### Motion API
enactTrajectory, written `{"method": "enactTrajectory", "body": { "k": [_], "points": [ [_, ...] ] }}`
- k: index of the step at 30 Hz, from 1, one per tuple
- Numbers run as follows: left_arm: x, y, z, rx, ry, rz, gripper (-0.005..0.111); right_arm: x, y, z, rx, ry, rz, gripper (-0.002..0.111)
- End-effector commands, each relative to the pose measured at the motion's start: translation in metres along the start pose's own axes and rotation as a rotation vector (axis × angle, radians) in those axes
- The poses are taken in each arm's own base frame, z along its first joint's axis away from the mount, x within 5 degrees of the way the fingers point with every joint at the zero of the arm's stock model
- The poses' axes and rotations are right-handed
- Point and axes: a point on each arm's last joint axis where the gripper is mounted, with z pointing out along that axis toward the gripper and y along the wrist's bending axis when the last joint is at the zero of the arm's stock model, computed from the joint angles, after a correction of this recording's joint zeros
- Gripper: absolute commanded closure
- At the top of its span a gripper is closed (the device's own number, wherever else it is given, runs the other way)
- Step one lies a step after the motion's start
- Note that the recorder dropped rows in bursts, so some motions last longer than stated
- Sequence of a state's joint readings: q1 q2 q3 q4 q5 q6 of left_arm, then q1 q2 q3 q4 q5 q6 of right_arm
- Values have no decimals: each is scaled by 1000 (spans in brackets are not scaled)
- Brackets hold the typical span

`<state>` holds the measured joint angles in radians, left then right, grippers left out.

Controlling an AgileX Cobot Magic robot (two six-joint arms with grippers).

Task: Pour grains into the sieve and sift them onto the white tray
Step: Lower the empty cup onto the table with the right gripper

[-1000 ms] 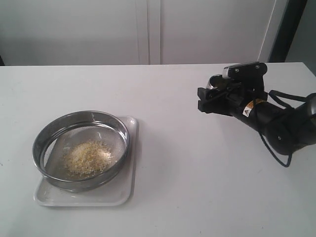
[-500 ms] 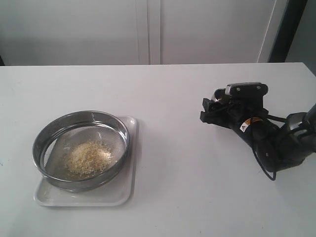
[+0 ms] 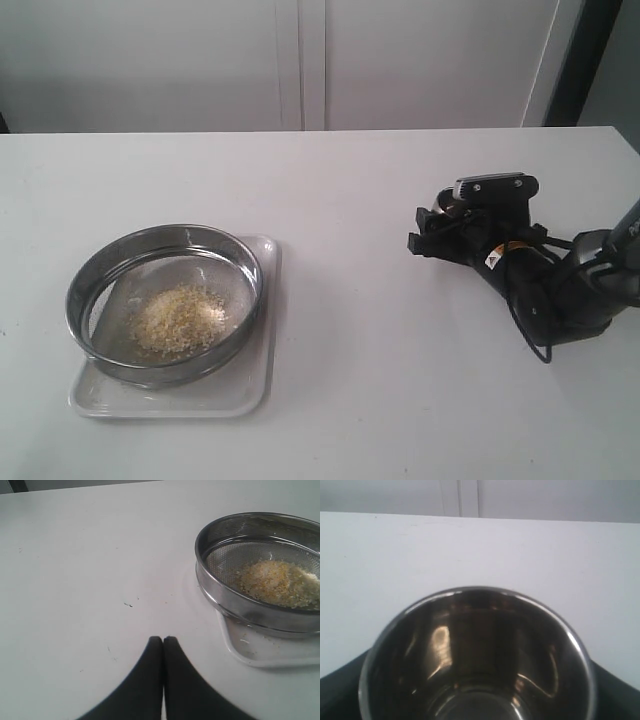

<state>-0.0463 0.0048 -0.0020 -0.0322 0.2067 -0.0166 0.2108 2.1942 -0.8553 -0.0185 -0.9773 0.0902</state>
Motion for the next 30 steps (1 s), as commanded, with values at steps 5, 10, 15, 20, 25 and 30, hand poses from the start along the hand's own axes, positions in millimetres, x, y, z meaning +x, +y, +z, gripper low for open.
{"method": "enactTrajectory", "body": {
  "k": [5, 10, 15, 20, 25, 30],
  "points": [
    [0, 0, 0, -4, -6, -4, 107, 3, -3, 3, 20, 13, -25, 103],
    [0, 0, 0, -4, -6, -4, 107, 6, -3, 3, 21, 22, -25, 85],
    [0, 0, 0, -4, -6, -4, 107, 5, -3, 3, 20, 16, -27, 55],
    [0, 0, 0, -4, -6, -4, 107, 5, -3, 3, 20, 11, -34, 34],
    [0, 0, 0, -4, -6, -4, 107, 5, -3, 3, 20, 12, -56, 23],
    [0, 0, 0, -4, -6, -4, 107, 5, -5, 3, 33, 11, -49, 21]
  ]
}}
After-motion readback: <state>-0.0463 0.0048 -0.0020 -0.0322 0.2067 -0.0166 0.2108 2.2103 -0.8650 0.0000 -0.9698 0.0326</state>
